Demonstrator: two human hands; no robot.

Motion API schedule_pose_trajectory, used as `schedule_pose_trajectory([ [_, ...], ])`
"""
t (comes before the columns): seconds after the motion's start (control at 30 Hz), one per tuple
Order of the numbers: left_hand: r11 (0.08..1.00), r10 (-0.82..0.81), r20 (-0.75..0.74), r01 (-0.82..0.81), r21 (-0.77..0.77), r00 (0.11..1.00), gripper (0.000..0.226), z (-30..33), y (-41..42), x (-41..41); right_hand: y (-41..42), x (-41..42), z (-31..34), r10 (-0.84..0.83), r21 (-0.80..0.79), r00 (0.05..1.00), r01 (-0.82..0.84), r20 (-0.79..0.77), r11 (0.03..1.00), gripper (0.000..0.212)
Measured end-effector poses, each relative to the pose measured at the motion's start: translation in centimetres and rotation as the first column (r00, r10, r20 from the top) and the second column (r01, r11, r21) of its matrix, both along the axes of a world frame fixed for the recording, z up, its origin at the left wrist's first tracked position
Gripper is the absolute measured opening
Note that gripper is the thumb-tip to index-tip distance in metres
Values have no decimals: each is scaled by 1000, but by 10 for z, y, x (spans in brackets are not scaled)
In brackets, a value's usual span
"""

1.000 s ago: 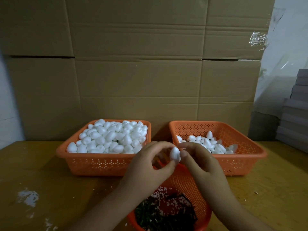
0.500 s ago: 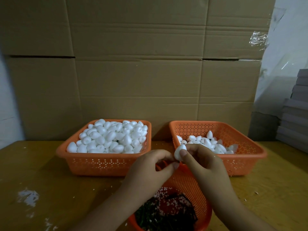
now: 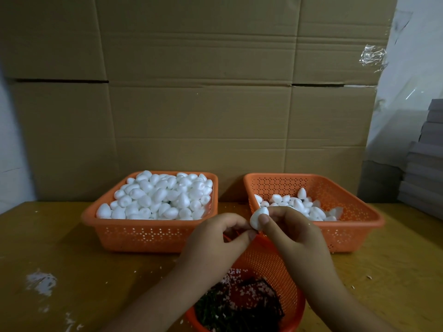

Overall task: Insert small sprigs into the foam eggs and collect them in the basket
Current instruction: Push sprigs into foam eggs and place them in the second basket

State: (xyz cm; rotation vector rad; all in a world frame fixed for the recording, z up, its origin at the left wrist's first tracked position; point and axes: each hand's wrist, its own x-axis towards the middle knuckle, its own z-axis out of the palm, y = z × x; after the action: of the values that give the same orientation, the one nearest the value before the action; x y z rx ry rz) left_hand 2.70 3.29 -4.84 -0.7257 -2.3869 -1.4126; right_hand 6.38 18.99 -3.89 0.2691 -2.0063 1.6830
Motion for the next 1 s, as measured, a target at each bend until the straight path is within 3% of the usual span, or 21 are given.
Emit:
schedule_pose_trajectory([
  [0.13,996,43,-87,-50,-77,995,3,4,-5,-1,2,-1,2,-4,7,1000,4,29,1000,10],
  [0.27,967,100,-240,-151,-207,966,10,8,-10,1,1,-1,3,16,2,999,-17,51,1000,25],
  [0.37,963,100,-272,-161,-214,957,7,8,-10,0,3,-4,1,15,8,997,-16,77,1000,8],
  [0.53,975,106,-250,-150,-162,962,7,7,-13,-3,3,-3,1,56,-30,996,-54,70,998,7],
  [0.83,997,58,-50,-60,-42,997,13,4,-15,-12,2,-1,2,81,-39,993,-78,82,996,13],
  [1.0,999,43,-76,-44,-15,996,18,6,-15,-12,2,-2,1,73,-51,991,-68,111,996,13],
])
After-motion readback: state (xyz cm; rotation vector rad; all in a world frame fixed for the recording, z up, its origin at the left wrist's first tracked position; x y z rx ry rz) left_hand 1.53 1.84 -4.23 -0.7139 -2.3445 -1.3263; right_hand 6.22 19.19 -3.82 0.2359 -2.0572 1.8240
